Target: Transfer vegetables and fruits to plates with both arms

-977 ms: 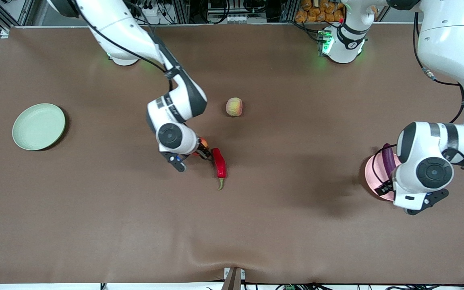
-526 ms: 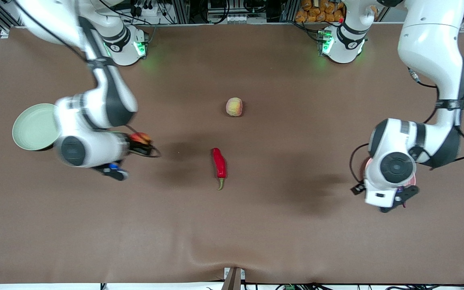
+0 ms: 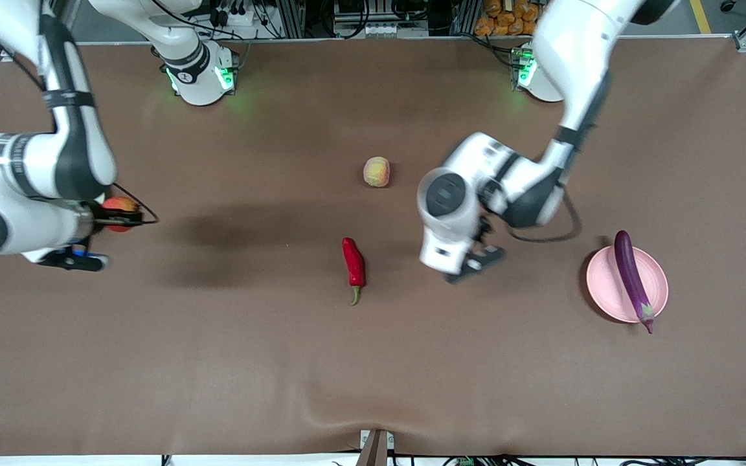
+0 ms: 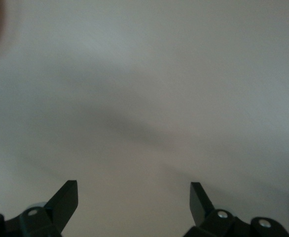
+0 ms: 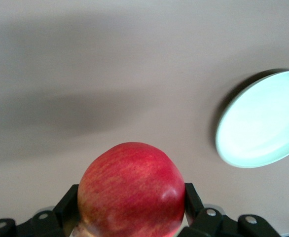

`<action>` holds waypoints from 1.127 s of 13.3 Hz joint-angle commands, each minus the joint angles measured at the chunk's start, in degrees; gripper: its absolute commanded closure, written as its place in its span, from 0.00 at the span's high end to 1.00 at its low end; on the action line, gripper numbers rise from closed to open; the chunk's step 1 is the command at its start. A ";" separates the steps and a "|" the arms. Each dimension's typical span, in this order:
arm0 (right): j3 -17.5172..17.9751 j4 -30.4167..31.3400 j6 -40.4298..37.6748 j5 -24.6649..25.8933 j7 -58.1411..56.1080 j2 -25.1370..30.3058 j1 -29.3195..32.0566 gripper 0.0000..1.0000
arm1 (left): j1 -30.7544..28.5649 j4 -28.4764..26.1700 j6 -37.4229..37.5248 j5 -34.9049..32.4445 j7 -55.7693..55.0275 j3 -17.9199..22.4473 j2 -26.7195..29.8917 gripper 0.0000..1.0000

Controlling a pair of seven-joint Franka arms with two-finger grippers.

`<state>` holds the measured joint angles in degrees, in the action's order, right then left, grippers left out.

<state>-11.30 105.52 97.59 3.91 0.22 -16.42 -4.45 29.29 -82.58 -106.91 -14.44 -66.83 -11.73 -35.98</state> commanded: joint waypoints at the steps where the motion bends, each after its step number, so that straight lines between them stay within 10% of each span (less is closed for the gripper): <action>1: -8.35 10.83 8.56 1.19 -12.21 4.91 1.11 0.00 | 5.05 5.13 0.48 1.26 -3.46 0.66 -3.12 1.00; 5: -18.38 17.08 20.06 1.19 -29.09 3.77 3.56 0.00 | 10.34 6.20 -14.95 0.65 -14.80 1.45 -4.89 1.00; 8: -19.55 18.49 30.08 1.10 -39.93 -1.50 10.24 0.00 | 11.83 6.64 -26.21 0.38 -17.37 2.93 -7.34 1.00; 15: -19.37 15.08 39.26 -1.00 -46.00 -9.94 13.68 0.00 | 29.23 9.54 -34.94 0.29 -26.42 24.38 -17.45 1.00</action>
<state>-31.03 121.91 130.84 3.87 -37.93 -24.23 8.04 55.47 -76.13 -140.80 -13.99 -91.05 9.21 -50.53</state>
